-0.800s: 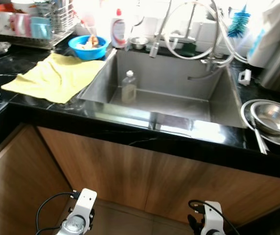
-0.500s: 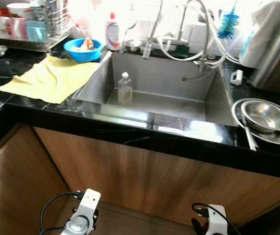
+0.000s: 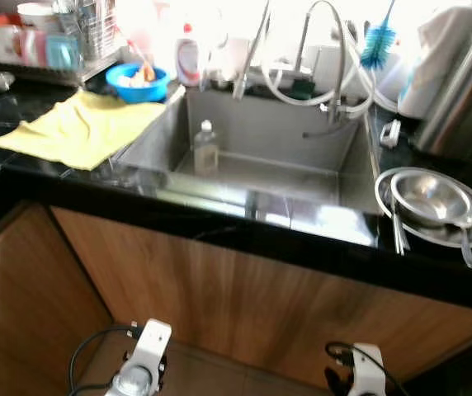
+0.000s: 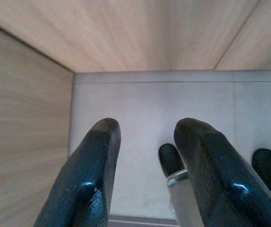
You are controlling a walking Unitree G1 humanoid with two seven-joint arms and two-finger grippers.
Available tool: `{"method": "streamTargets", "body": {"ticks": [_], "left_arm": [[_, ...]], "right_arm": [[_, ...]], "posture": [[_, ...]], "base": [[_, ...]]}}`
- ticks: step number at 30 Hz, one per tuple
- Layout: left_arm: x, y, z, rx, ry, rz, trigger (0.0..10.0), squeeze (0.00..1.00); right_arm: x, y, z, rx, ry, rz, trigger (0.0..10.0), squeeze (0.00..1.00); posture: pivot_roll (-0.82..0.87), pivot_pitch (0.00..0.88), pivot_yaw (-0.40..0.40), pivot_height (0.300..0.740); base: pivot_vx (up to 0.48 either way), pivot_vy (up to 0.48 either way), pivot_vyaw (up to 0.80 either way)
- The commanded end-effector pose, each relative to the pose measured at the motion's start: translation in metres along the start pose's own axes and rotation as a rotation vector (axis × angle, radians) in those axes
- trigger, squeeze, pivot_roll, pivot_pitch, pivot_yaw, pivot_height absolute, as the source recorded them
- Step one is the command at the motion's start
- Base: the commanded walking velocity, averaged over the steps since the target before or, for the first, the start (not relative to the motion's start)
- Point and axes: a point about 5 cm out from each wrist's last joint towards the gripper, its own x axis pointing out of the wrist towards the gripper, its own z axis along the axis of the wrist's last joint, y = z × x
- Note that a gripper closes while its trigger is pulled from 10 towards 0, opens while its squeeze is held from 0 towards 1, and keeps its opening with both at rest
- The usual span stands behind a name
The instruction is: Kitchen organization
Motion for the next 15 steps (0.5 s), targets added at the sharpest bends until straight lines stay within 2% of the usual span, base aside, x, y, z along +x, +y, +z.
{"method": "streamTargets", "body": {"ticks": [1, 15], "left_arm": [[-0.0006, 0.0046, -0.0043, 0.005, 0.019, 0.012, 10.0, 0.00], [-0.0007, 0.0054, -0.0045, -0.014, 0.018, 0.012, 10.0, 0.00]], "right_arm": [[0.0010, 0.0029, 0.0026, 0.000, -0.007, 0.008, 10.0, 0.00], [0.0010, 0.0008, 0.0068, -0.013, -0.038, -0.013, 10.0, 0.00]], "posture": [[-0.01, 0.000, -0.065, 0.740], [-0.02, 0.000, -0.064, 0.740]], "base": [[0.000, 0.000, 0.00], [0.000, 0.000, 0.00]]}}
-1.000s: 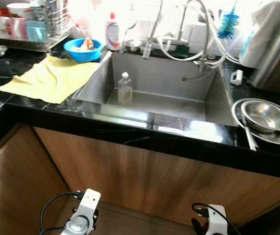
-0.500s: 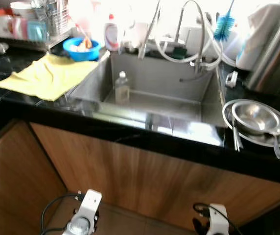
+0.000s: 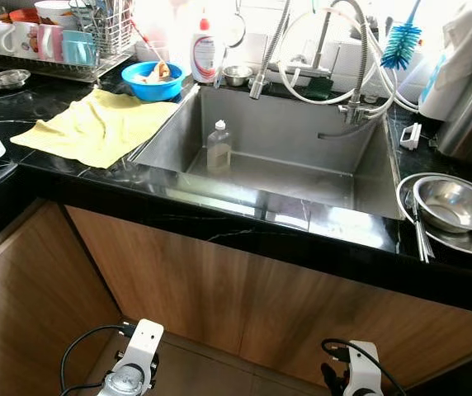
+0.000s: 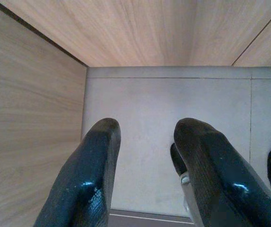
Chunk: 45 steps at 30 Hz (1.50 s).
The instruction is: Kitchen organization
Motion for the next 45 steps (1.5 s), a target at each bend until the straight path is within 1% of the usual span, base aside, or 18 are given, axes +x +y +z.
{"method": "streamTargets", "body": {"ticks": [1, 5, 8, 10, 12, 13, 15, 17, 21, 24, 27, 29, 34, 35, 38, 39, 40, 45], "left_arm": [[0.000, -0.003, -0.002, -0.006, 0.011, -0.009, 10.0, 0.00], [0.000, -0.003, -0.002, -0.005, 0.009, -0.011, 10.0, 0.00], [0.000, -0.004, -0.002, -0.004, 0.009, -0.011, 10.0, 0.00], [0.000, -0.003, -0.002, 0.002, 0.009, -0.014, 10.0, 0.00], [-0.001, -0.004, -0.003, 0.005, 0.013, -0.016, 10.0, 0.00], [-0.001, -0.005, -0.003, 0.005, 0.015, -0.017, 10.0, 0.00], [-0.001, -0.005, -0.003, 0.004, 0.015, -0.018, 10.0, 0.00], [-0.001, -0.006, -0.003, 0.004, 0.015, -0.019, 10.0, 0.00], [-0.001, -0.005, -0.004, 0.007, 0.015, -0.019, 10.0, 0.00], [-0.001, -0.005, -0.005, 0.010, 0.016, -0.018, 10.0, 0.00], [-0.001, -0.005, -0.005, 0.011, 0.017, -0.017, 10.0, 0.00], [-0.001, -0.005, -0.006, 0.013, 0.017, -0.016, 10.0, 0.00], [-0.001, -0.005, -0.006, 0.016, 0.017, -0.016, 10.0, 0.00], [-0.002, -0.005, -0.006, 0.018, 0.018, -0.018, 10.0, 0.00], [-0.001, -0.007, -0.006, 0.023, 0.016, -0.022, 10.0, 0.00], [-0.001, -0.007, -0.006, 0.025, 0.016, -0.024, 10.0, 0.00], [-0.001, -0.007, -0.006, 0.025, 0.016, -0.024, 10.0, 0.00], [-0.002, -0.008, -0.006, 0.034, 0.016, -0.030, 10.0, 0.00]], "right_arm": [[0.000, -0.002, 0.005, -0.034, -0.029, -0.013, 10.0, 0.00], [0.000, -0.003, 0.011, -0.094, -0.065, -0.038, 10.0, 0.00], [0.000, -0.003, 0.011, -0.096, -0.068, -0.041, 10.0, 0.00], [0.000, -0.002, 0.015, -0.086, -0.110, -0.035, 10.0, 0.00], [-0.002, -0.001, 0.038, -0.107, -0.279, -0.010, 10.0, 0.00], [-0.004, -0.001, 0.045, -0.115, -0.325, -0.002, 10.0, 0.00], [-0.005, -0.001, 0.048, -0.122, -0.355, -0.002, 10.0, 0.00], [-0.006, -0.001, 0.049, -0.115, -0.370, -0.008, 10.0, 0.00], [-0.014, -0.013, 0.033, -0.121, -0.382, -0.031, 10.0, 0.00], [-0.028, -0.013, 0.038, -0.124, -0.495, -0.047, 10.0, 0.00], [-0.038, -0.013, 0.042, -0.140, -0.541, -0.065, 10.0, 0.00], [-0.052, -0.015, 0.043, -0.189, -0.587, -0.094, 10.0, 0.00], [-0.063, -0.017, 0.042, -0.186, -0.618, -0.113, 10.0, 0.00], [-0.071, -0.017, 0.042, -0.203, -0.628, -0.129, 10.0, 0.00], [-0.083, -0.017, 0.044, -0.204, -0.641, -0.154, 10.0, 0.00], [-0.092, -0.017, 0.046, -0.204, -0.650, -0.173, 10.0, 0.00], [-0.092, -0.017, 0.046, -0.204, -0.650, -0.173, 10.0, 0.00], [-0.110, -0.020, 0.054, -0.220, -0.697, -0.228, 10.0, 0.00]], "posture": [[-0.03, 0.000, -0.066, 0.740], [-0.04, 0.000, -0.062, 0.740], [-0.04, 0.000, -0.062, 0.740], [-0.06, 0.000, -0.058, 0.740], [-0.06, 0.000, -0.057, 0.740], [-0.06, 0.000, -0.057, 0.740], [-0.05, 0.000, -0.059, 0.740], [-0.05, 0.000, -0.059, 0.740], [-0.05, 0.000, -0.062, 0.740], [-0.05, 0.000, -0.065, 0.740], [-0.05, 0.000, -0.069, 0.740], [-0.05, 0.000, -0.072, 0.740], [-0.05, 0.000, -0.073, 0.740], [-0.05, 0.000, -0.072, 0.740], [-0.05, 0.000, -0.073, 0.740], [-0.05, 0.000, -0.072, 0.740], [-0.05, 0.000, -0.072, 0.740], [-0.06, 0.000, -0.070, 0.740]], "base": [[0.000, 0.000, 0.00], [0.000, 0.000, 0.00], [0.000, 0.000, 0.00], [0.000, 0.000, 0.00], [0.000, 0.000, 0.00], [0.000, 0.000, 0.00], [0.000, 0.000, 0.00], [0.000, 0.000, 0.00], [0.000, 0.000, 0.00], [0.000, 0.000, 0.00], [0.000, 0.000, 0.00], [0.000, 0.000, 0.00], [0.000, 0.000, 0.00], [0.000, 0.000, 0.00], [0.000, 0.000, 0.00], [0.000, 0.000, 0.00], [0.000, 0.000, 0.00], [0.000, 0.000, 0.00]]}}
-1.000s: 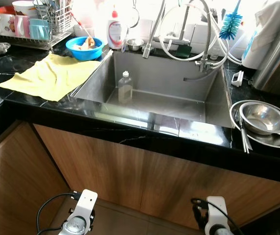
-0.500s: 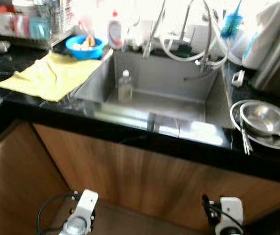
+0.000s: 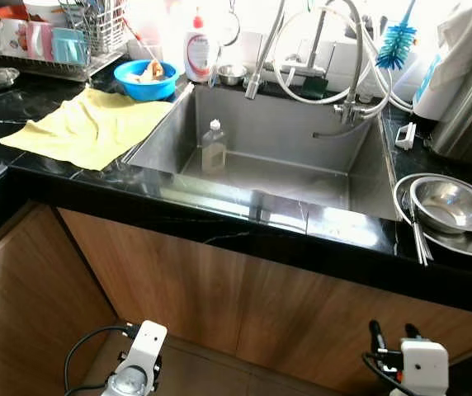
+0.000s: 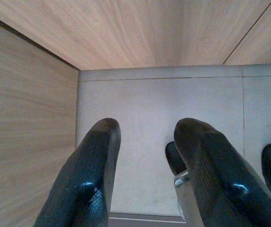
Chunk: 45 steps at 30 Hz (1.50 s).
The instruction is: Kitchen organization
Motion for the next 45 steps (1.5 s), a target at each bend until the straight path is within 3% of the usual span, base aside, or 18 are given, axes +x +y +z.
{"method": "streamTargets", "body": {"ticks": [1, 8, 19, 45], "left_arm": [[-0.001, -0.001, -0.005, 0.017, 0.015, -0.011, 10.0, 0.00], [-0.001, -0.001, -0.004, 0.024, 0.013, -0.012, 10.0, 0.00], [-0.001, -0.001, -0.005, 0.020, 0.022, -0.005, 10.0, 0.00], [0.000, 0.001, -0.003, 0.017, 0.019, 0.003, 10.0, 0.00]], "right_arm": [[-0.001, -0.005, 0.008, -0.006, -0.017, -0.035, 10.0, 0.00], [0.004, -0.010, 0.031, -0.032, -0.075, -0.062, 10.0, 0.00], [0.029, -0.016, 0.070, -0.055, -0.160, -0.071, 10.0, 0.00], [0.050, -0.009, 0.082, -0.038, -0.165, 0.004, 10.0, 0.00]], "posture": [[-0.06, 0.000, -0.070, 0.740], [-0.05, 0.000, -0.069, 0.740], [-0.05, 0.000, -0.072, 0.740], [-0.05, 0.000, -0.075, 0.740]], "base": [[0.000, 0.000, 0.00], [0.000, 0.000, 0.00], [0.000, 0.000, 0.00], [0.000, 0.000, 0.00]]}}
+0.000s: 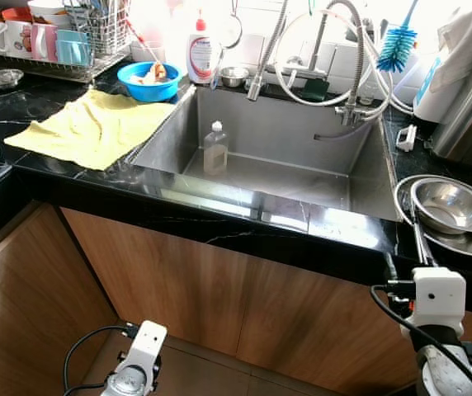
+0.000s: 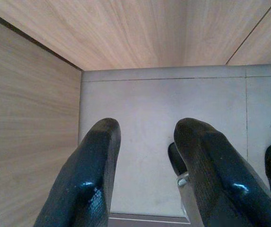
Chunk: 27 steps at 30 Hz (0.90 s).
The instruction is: Kitchen organization
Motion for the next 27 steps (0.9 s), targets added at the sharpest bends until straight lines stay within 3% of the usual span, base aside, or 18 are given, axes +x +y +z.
{"method": "streamTargets", "body": {"ticks": [1, 7, 27], "left_arm": [[-0.0003, -0.0012, -0.0031, 0.008, 0.019, -0.001, 10.0, 0.00], [-0.0005, -0.0016, -0.0039, 0.008, 0.021, -0.002, 10.0, 0.00], [-0.0002, -0.0021, -0.0023, 0.009, 0.018, 0.001, 10.0, 0.00]], "right_arm": [[0.0010, 0.0026, -0.0012, 0.009, 0.014, 0.031, 10.0, 0.00], [-0.0011, 0.0089, -0.0059, 0.009, 0.041, 0.095, 10.0, 0.00], [0.0035, 0.0034, 0.0002, -0.001, 0.013, 0.077, 10.0, 0.00]], "posture": [[-0.05, 0.000, -0.075, 0.740], [-0.05, 0.000, -0.076, 0.740], [-0.05, 0.000, -0.077, 0.740]], "base": [[0.000, 0.000, 0.00], [0.000, 0.000, 0.00], [0.000, 0.000, 0.00]]}}
